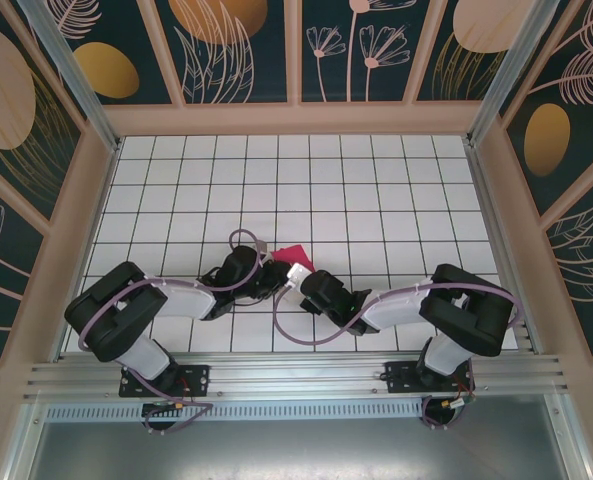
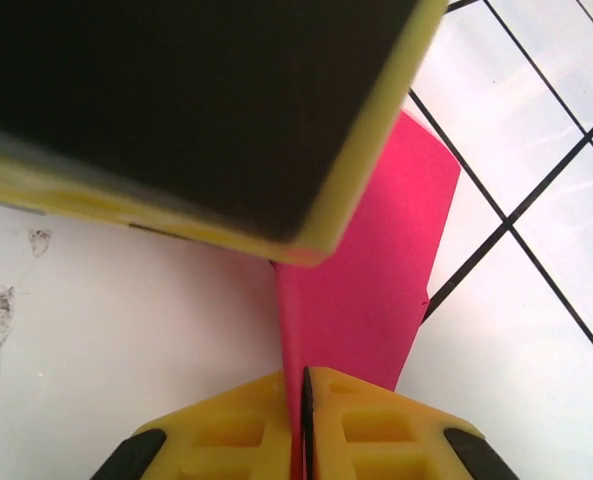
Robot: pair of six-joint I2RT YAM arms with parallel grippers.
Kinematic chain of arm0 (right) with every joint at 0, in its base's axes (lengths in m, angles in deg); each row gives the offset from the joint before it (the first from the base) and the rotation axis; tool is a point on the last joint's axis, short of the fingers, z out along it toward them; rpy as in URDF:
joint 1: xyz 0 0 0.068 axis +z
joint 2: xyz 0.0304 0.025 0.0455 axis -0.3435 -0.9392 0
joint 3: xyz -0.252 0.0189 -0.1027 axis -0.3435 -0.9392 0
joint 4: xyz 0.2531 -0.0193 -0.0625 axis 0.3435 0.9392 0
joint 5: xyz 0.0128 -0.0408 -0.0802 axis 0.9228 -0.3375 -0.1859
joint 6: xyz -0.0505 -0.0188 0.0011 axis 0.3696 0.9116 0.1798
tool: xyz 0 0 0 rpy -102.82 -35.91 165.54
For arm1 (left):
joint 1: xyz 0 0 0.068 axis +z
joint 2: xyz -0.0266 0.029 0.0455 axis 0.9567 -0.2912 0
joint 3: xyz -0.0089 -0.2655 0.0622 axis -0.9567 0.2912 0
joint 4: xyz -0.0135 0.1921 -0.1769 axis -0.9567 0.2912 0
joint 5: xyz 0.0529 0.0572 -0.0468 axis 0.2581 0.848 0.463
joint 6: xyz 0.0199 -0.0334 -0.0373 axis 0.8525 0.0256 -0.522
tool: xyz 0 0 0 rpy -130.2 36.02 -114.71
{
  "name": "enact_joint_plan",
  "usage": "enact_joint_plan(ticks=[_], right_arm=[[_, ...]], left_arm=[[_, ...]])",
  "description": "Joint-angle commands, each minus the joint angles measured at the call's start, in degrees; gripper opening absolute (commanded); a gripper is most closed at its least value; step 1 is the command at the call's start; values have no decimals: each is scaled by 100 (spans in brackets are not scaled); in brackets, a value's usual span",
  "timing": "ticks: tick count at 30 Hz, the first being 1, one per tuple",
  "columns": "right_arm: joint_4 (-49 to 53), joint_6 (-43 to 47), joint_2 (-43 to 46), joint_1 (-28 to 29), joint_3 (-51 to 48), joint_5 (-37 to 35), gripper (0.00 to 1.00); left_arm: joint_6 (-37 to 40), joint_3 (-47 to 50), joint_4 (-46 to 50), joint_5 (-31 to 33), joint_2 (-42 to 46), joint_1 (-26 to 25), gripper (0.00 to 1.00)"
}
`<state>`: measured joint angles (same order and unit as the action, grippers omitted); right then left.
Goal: Fold a paper plane with a square sheet of paper (pick it up from the middle)
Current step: Fold the wing for the fifth time at the center of the table.
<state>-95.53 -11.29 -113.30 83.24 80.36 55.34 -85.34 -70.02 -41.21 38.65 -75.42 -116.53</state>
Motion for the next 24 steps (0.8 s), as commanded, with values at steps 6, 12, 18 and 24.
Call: enact_joint_plan(ticks=[6, 12, 18, 24], right_arm=[[-482, -909, -44, 48, -9, 578, 11], [-803, -1194, -104, 48, -89, 1023, 13], [-1095, -1510, -179, 16, -220, 1354, 13], [-1481, -2012, -260, -100, -459, 1837, 13]], left_arm=[[206, 340, 1015, 817, 1357, 48, 44], [303, 782, 2043, 1486, 2722, 53, 51], [493, 869, 1996, 1247, 3032, 52, 54], [606, 604, 1205, 617, 2285, 55, 55]])
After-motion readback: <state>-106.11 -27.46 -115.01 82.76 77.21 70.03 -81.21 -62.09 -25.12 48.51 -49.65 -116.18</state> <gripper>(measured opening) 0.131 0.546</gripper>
